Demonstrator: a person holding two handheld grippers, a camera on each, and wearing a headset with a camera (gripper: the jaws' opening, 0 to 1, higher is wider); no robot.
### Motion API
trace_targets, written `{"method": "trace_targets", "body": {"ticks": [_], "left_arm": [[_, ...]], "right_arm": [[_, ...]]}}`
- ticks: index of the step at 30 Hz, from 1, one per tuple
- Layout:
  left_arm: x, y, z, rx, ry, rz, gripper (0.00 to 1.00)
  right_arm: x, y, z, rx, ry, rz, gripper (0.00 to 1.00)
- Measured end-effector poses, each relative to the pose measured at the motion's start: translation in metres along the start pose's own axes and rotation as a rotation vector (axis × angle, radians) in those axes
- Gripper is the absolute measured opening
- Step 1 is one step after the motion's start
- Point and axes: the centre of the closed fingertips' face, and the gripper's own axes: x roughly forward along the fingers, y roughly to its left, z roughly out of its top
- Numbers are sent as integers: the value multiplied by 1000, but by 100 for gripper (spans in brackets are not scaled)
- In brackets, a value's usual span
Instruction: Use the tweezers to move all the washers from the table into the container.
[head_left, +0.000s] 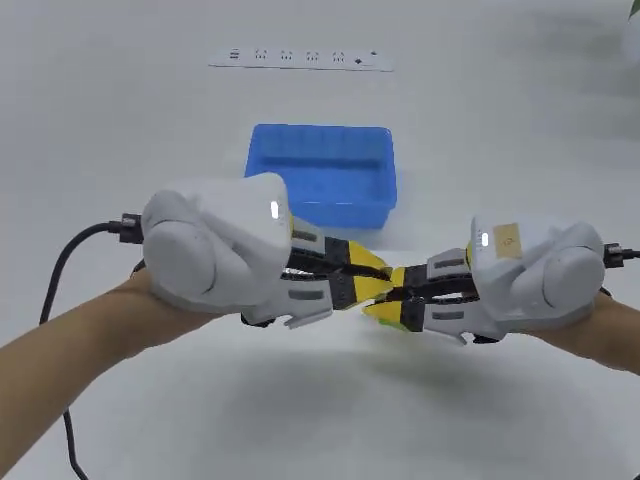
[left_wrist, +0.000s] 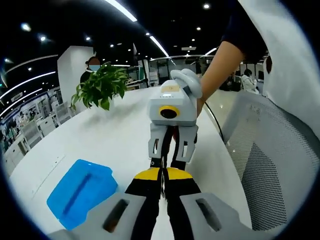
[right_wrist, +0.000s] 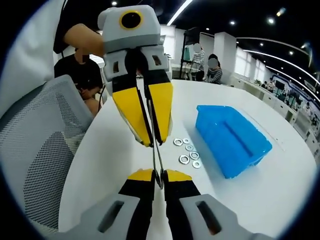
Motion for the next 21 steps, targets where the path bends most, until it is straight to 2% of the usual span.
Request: {"method": "trace_targets", "body": {"ticks": [3, 10, 15, 21], "left_arm": [[-1, -1, 2, -28, -25, -8, 6], [-6, -5, 9, -47, -72, 15, 6], [-12, -3, 9, -40, -68, 22, 5], [-23, 0, 10, -27, -73, 29, 4]], "right_arm": [[2, 9, 3, 28, -23, 39, 8], [5, 13, 10, 54, -46, 62, 7], [7, 13, 16, 72, -46, 81, 8], [8, 12, 24, 78, -51, 73, 9]]}}
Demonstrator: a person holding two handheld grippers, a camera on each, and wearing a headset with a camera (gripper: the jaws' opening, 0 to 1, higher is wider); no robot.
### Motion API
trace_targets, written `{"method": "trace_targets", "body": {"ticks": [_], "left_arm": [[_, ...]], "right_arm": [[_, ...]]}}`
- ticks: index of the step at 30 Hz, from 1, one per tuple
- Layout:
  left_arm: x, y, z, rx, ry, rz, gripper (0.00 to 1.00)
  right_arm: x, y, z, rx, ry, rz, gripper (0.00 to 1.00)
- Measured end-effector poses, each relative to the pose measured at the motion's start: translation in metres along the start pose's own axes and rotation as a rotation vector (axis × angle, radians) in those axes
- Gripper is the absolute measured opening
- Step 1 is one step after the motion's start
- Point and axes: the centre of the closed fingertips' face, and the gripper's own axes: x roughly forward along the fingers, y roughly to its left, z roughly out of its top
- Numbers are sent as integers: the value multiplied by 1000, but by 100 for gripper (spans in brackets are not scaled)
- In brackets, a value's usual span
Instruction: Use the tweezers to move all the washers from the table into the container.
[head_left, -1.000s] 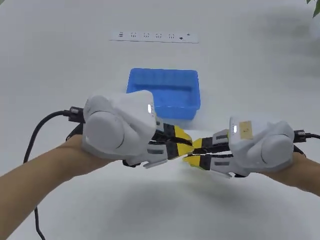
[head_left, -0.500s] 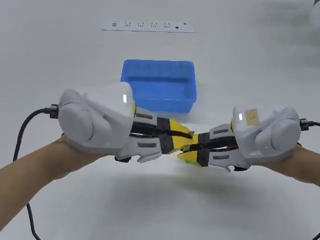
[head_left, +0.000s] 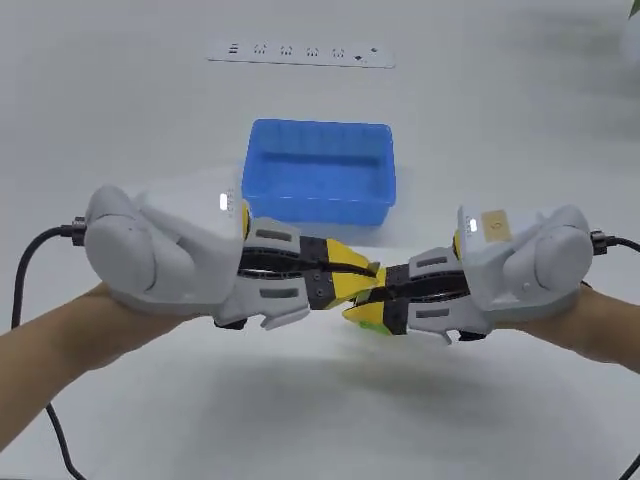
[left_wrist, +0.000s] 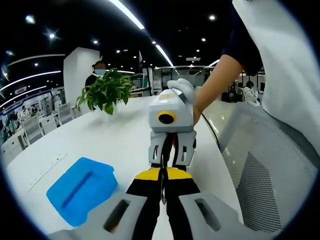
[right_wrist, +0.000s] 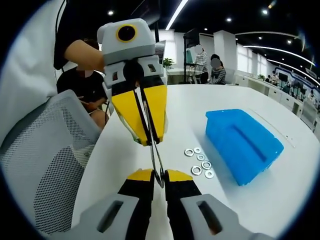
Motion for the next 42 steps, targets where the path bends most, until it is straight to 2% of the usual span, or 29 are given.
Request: {"method": "trace_targets", "body": {"ticks": [2, 5, 8, 11, 14, 16, 20, 23, 27, 33, 36, 42], "left_arm": [[-3, 1, 0, -3, -2, 2, 4], [-7, 1, 0, 5, -2, 3, 4], [-12, 0, -1, 0, -11, 11, 4], [-18, 1, -1, -9, -25, 26, 4], [-26, 5, -3, -19, -29, 45, 4], [-32, 9, -4, -46, -39, 58, 4], [-45, 20, -7, -39, -47, 100, 5], [-56, 32, -4, -34, -77, 137, 5], [-63, 44, -7, -31, -79, 163, 5], [-64, 55, -11, -45, -88, 177, 5], [-61, 58, -13, -53, -89, 177, 5], [-53, 61, -19, -60, -78, 157, 5]], "right_arm": [[0, 0, 2, 2, 2, -8, 10], [3, 0, 2, 57, 14, -29, 12], [6, 2, 5, 56, 25, -46, 14], [8, 5, 4, 55, 30, -61, 22], [9, 6, 4, 61, 31, -70, 23], [9, 5, 5, 63, 26, -78, 24], [8, 2, 4, 88, 20, -93, 26], [6, -2, 1, 89, 28, -110, 28], [3, -7, -2, 101, 29, -123, 30], [-3, -17, -6, 137, 18, -163, 40], [-4, -19, -7, 149, 20, -168, 41], [-3, -20, -8, 165, 17, -167, 51]]}}
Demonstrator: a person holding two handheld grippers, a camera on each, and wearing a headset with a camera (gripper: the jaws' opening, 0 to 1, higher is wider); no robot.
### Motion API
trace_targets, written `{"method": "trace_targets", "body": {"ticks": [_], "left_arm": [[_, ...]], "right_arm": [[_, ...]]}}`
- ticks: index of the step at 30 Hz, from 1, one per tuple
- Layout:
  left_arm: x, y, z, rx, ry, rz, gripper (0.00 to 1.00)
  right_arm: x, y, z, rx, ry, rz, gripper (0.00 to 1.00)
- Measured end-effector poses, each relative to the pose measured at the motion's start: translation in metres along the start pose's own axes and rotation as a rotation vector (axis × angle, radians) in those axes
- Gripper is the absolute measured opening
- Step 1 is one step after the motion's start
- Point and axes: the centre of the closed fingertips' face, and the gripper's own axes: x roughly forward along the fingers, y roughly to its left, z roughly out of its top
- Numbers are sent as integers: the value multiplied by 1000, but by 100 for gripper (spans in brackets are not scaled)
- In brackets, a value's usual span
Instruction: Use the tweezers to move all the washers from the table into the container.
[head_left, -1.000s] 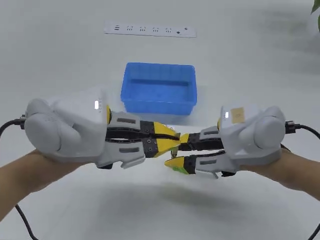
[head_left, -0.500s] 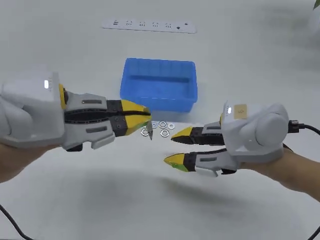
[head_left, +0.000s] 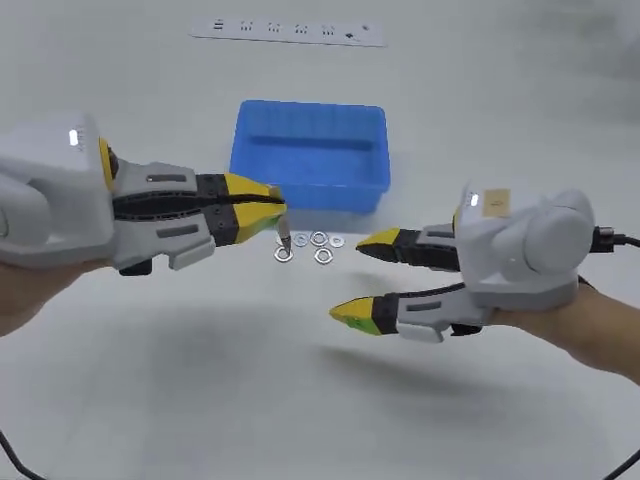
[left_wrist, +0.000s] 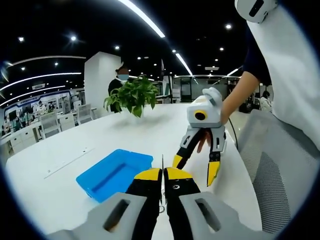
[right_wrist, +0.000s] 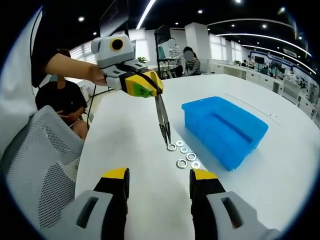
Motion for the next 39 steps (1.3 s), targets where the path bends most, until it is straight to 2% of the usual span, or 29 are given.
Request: {"method": "trace_targets", "body": {"ticks": [7, 19, 21, 32, 39], "left_arm": [[0, 0, -6, 5, 23, -9, 5], [0, 4, -10, 15, 27, -4, 5], [0, 4, -8, 7, 15, -8, 5], [-1, 4, -12, -11, 29, -23, 5], [-3, 1, -13, -18, 65, -63, 5]], "right_arm": [[2, 4, 1, -3, 1, 21, 61], [3, 7, 4, -4, -3, 36, 70], [3, 8, 4, -3, -2, 40, 70], [6, 9, 5, 1, 0, 52, 70], [25, 2, 25, -39, -16, 82, 67]]}}
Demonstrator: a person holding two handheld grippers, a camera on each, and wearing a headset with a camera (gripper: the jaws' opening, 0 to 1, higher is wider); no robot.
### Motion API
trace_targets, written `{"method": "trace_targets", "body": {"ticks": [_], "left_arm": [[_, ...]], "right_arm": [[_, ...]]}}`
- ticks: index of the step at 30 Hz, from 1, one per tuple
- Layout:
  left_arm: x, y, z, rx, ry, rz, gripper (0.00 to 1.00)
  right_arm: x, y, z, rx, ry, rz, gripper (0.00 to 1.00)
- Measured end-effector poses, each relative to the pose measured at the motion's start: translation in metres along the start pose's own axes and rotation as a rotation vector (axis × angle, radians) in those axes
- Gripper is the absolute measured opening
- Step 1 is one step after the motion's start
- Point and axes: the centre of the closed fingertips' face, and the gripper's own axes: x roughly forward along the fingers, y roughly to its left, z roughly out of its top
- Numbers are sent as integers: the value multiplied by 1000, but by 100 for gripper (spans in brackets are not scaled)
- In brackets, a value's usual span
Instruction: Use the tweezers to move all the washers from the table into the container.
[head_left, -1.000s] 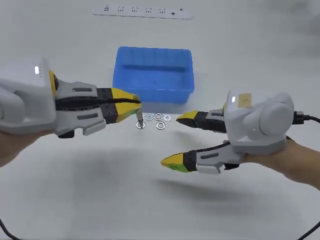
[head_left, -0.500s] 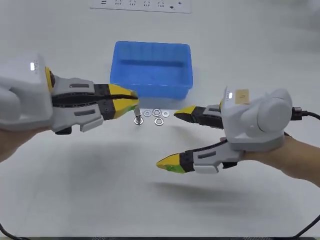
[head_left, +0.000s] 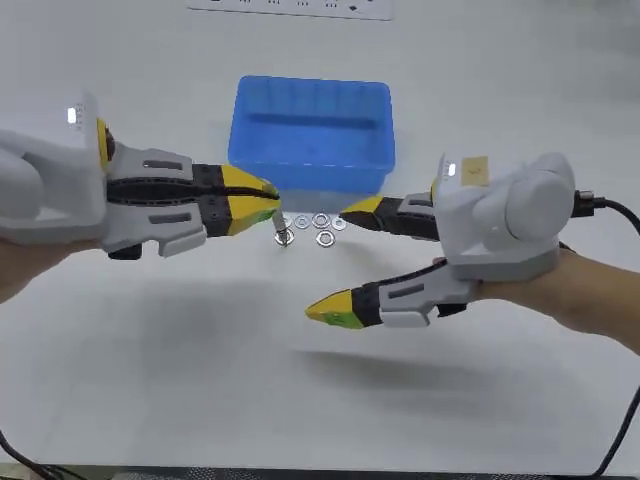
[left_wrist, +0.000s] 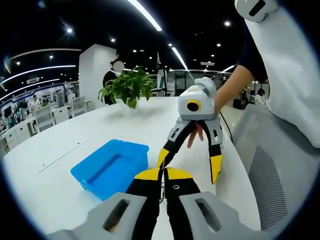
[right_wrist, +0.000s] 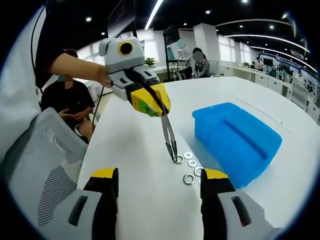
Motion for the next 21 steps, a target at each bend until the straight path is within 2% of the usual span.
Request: {"method": "trace_targets", "body": {"ticks": [3, 9, 12, 14, 21], "left_arm": [[0, -2, -1, 5, 15, -14, 5], [1, -4, -1, 19, 37, -25, 5], [3, -4, 0, 17, 35, -26, 5], [3, -4, 0, 17, 35, -27, 5], [3, -4, -2, 25, 51, -49, 5]], "right_arm": [[13, -4, 8, -4, -9, 12, 63], [31, -4, 15, -61, 14, 45, 55], [34, -1, 16, -110, 32, 66, 38], [35, -3, 17, -140, 45, 66, 31], [38, -6, 21, -173, 52, 86, 17]]}}
